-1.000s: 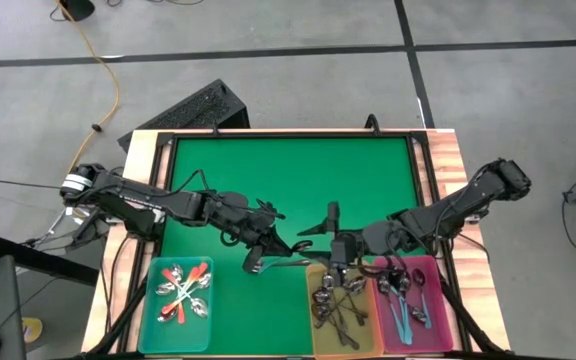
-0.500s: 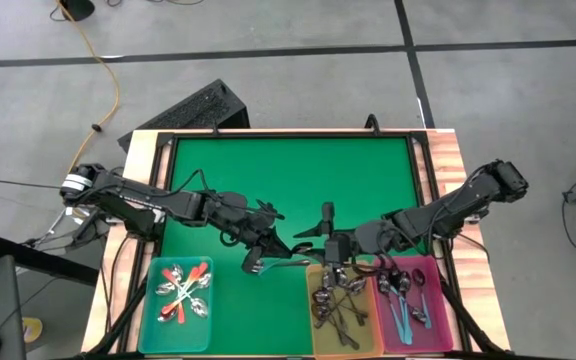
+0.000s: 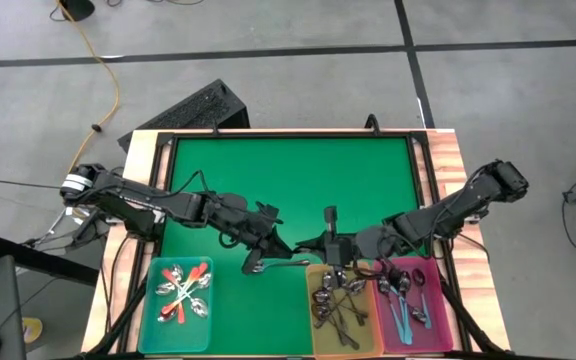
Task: Sort silverware by color (type)
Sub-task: Put the blue spoon into the pink bin
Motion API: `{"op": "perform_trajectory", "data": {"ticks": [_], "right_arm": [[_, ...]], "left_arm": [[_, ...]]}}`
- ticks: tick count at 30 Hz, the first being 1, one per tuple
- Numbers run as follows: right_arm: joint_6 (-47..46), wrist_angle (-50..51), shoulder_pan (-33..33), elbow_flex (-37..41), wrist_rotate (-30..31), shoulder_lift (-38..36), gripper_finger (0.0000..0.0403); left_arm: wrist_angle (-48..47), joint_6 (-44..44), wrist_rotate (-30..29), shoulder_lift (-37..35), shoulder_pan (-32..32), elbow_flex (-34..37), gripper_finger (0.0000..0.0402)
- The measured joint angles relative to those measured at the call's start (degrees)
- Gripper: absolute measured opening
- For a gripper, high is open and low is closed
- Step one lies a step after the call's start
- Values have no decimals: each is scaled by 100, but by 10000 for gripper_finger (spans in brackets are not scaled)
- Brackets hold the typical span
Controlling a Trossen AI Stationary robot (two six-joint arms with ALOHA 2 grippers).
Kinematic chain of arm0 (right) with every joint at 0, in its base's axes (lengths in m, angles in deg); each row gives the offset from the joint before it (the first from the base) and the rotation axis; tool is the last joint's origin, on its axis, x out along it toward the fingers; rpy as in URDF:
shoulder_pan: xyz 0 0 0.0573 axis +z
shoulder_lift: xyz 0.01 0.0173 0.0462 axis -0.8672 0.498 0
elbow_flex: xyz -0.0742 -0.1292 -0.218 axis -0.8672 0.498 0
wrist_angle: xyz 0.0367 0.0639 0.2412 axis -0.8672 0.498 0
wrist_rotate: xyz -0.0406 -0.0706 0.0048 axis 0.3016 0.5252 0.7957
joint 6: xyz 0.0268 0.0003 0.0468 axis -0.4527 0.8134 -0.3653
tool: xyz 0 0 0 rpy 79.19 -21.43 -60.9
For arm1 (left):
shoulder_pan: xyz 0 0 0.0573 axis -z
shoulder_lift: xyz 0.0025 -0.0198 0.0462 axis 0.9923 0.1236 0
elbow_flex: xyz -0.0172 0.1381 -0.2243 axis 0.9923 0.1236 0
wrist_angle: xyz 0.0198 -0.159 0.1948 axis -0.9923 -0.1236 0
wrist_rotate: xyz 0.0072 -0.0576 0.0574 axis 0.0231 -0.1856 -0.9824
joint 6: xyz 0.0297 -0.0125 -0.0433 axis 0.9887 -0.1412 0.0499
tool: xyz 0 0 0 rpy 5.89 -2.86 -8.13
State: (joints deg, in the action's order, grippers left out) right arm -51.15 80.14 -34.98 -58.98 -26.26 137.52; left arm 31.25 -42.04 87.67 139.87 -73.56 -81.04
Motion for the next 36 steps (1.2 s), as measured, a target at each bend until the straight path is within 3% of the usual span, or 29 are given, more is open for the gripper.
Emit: {"op": "perform_trajectory", "data": {"ticks": [6, 11, 16, 19, 24, 29, 36], "right_arm": [[-598, 675, 381, -7, 328, -207, 8], [-2328, 2664, 808, -341, 326, -487, 7], [-4523, 5525, 1279, -1286, -534, -578, 7], [-5443, 6606, 1457, -1912, -1063, -588, 7], [-6395, 7483, 1677, -2544, -1896, -588, 7], [-7559, 8200, 1990, -2334, -2675, -588, 7], [-7989, 6999, 2365, -1127, -3181, -575, 7]], "left_arm": [[-542, 162, -17, -65, 0, -2, 88], [-1012, 211, 5, -249, -9, -2, 128], [-1663, 169, -59, -531, -13, -2, 134], [-1897, 155, -256, -750, -30, -2, 134], [-2294, 70, -635, -1221, -78, -2, 134], [-2513, 93, -959, -1604, -76, -4, 135], [-2509, 98, -1022, -1690, -76, -4, 135]]}}
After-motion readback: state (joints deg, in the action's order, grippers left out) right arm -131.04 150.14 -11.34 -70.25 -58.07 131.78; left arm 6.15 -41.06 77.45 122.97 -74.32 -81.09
